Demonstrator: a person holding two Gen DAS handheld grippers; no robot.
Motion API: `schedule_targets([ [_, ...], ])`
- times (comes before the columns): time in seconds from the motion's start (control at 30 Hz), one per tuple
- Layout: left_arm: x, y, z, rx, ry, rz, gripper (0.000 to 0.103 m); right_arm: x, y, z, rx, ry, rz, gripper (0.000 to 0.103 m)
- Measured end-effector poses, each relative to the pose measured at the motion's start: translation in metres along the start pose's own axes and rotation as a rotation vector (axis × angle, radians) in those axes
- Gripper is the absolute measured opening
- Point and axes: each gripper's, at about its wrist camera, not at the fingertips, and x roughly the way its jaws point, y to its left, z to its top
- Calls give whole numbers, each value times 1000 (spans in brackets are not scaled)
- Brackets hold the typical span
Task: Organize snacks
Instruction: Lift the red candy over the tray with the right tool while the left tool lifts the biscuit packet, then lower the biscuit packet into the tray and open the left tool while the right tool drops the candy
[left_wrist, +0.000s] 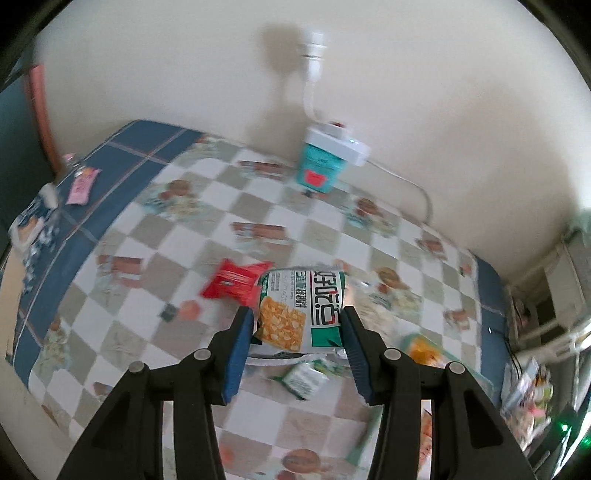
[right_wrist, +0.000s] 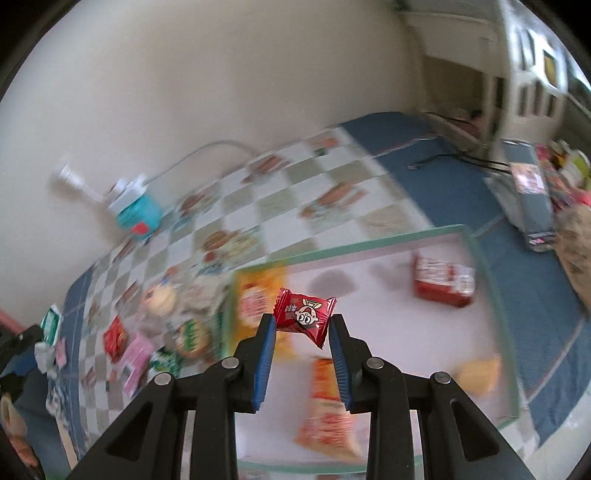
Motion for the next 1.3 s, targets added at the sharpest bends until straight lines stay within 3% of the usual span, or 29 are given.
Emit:
schedule_targets([
  [0.2,3,-70,-22,147,37,-80,50,-7,-50,7,90,-15,-59,32],
  [0.43,24,-128,-55,300,117,-109,50,-1,-82,4,150,23,-101,32],
  [0.57,55,-121,-60,296,162,-22,51,5,-85,1,150,50,-103,32],
  [0.67,85,-92,-64,205,256,28,52,11,-83,-2,147,73,-105,32],
  [0.8,115,-56,-71,102,337,102,73,20,-78,-5,136,104,-104,32],
  [1.0,140,-45,-91,33,434,113,78,21,-73,-5,123,108,-99,32],
  [1.17,150,-59,-106,52,453,102,79,24,-72,-6,118,116,-98,32],
  [1.23,154,-63,-113,75,457,133,79,24,-72,-6,115,116,-96,32],
  [1.27,154,-64,-115,80,456,141,78,24,-71,-5,114,116,-96,32],
  [1.3,154,-66,-117,83,454,141,68,24,-72,-5,114,116,-95,32],
])
